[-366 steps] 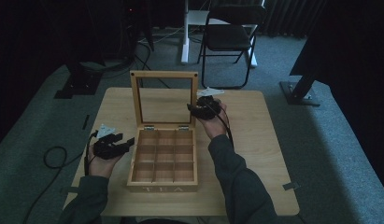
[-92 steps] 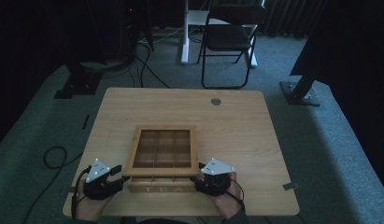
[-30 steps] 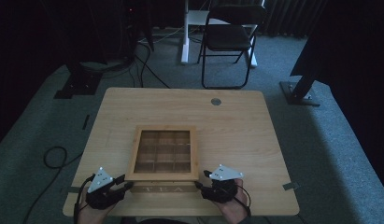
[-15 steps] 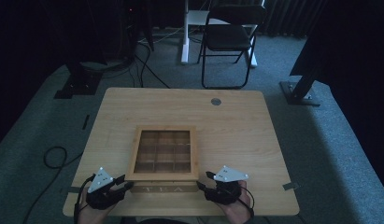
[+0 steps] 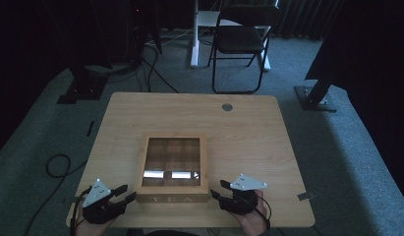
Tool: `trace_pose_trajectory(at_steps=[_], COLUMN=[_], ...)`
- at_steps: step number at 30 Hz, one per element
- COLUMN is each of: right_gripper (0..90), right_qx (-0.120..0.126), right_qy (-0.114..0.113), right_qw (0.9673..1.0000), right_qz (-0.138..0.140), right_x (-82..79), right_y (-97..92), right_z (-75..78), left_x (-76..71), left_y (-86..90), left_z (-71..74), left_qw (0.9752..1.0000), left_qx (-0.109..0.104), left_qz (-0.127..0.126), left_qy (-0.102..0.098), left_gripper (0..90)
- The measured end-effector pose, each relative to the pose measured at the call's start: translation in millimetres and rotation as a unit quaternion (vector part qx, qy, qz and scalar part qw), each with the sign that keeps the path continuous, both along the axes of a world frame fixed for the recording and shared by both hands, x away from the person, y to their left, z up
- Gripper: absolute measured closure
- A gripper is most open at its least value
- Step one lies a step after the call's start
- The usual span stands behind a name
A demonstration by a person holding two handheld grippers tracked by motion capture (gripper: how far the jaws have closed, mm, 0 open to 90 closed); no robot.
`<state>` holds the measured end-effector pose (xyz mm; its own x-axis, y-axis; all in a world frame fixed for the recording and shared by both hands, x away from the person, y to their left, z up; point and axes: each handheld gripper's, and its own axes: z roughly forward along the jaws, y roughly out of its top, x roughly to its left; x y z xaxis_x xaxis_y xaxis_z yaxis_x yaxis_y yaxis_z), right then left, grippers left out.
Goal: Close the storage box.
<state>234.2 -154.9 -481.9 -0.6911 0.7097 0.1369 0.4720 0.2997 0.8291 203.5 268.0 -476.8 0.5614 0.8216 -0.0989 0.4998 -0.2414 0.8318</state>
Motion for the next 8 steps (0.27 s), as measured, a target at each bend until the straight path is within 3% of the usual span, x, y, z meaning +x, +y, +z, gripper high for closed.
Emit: trace_pose_trajectory(at_steps=[8], right_gripper=[44.5], right_qx=[-0.004], right_qy=[-0.013], right_qw=[0.9996], right_qz=[-0.027], right_x=[11.6], right_y=[-10.6], right_z=[7.2], left_x=[8.4], left_y=[1.4], left_z=[7.5], left_qw=[0.9997], left_qx=[-0.011], left_qz=[0.016], left_qy=[-0.018], left_gripper=[50.7])
